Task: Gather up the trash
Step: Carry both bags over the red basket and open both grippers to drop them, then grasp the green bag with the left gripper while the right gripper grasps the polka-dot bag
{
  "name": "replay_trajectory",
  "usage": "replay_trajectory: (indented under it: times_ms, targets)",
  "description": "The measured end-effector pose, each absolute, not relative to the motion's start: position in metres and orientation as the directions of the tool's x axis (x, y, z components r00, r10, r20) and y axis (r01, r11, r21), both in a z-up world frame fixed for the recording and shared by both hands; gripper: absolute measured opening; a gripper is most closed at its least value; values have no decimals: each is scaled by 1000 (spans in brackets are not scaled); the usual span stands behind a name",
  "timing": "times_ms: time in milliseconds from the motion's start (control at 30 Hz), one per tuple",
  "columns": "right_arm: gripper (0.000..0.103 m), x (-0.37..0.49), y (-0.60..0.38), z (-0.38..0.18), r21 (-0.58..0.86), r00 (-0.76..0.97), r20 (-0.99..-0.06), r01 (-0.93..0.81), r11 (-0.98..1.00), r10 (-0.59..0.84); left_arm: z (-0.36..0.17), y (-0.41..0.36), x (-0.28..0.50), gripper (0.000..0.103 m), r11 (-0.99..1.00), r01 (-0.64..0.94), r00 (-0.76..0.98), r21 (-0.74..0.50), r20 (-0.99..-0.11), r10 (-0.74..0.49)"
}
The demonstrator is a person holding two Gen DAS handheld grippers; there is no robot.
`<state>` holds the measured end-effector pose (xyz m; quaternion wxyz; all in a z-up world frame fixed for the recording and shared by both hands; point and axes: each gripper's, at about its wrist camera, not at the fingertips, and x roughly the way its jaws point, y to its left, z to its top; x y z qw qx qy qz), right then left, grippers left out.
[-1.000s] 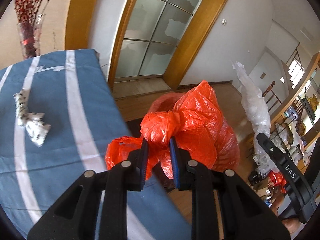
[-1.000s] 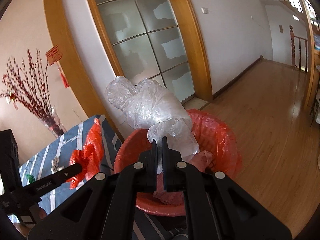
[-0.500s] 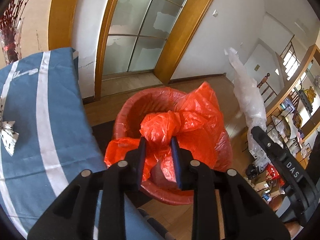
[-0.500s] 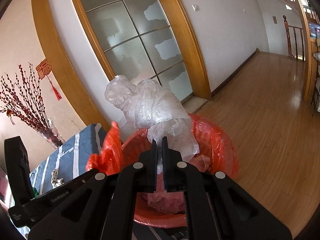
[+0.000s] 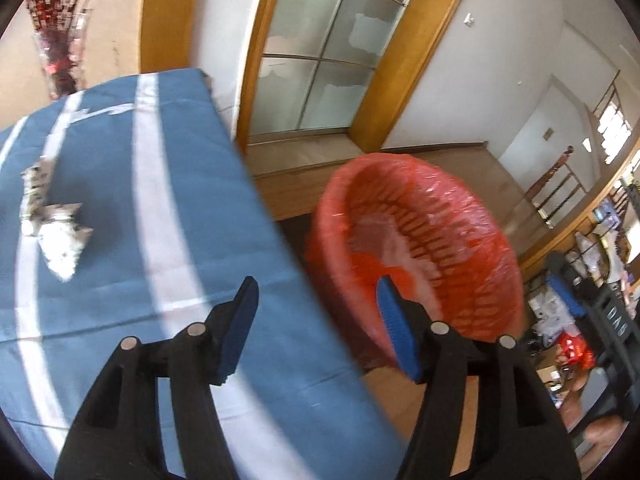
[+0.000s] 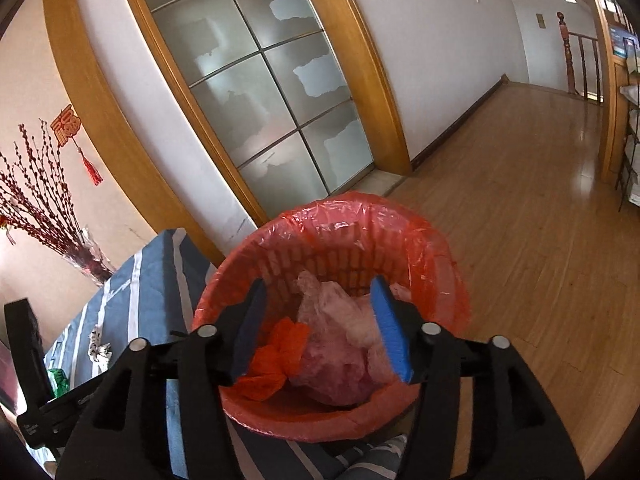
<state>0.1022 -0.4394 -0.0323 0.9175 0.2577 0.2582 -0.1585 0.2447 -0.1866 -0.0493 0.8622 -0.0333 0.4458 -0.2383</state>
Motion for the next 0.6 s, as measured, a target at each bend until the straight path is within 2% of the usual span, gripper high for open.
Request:
replay_trajectory:
  times_ms: [367, 600]
  targets:
    - [71, 120, -394, -31, 330, 812, -575, 342, 880, -100, -41, -69, 243, 68, 964, 230, 610, -136, -751, -252]
    - [87, 137, -349, -23, 278, 820, -570, 260, 925, -59, -29, 50, 251, 71, 999, -29, 691, -37, -723, -7]
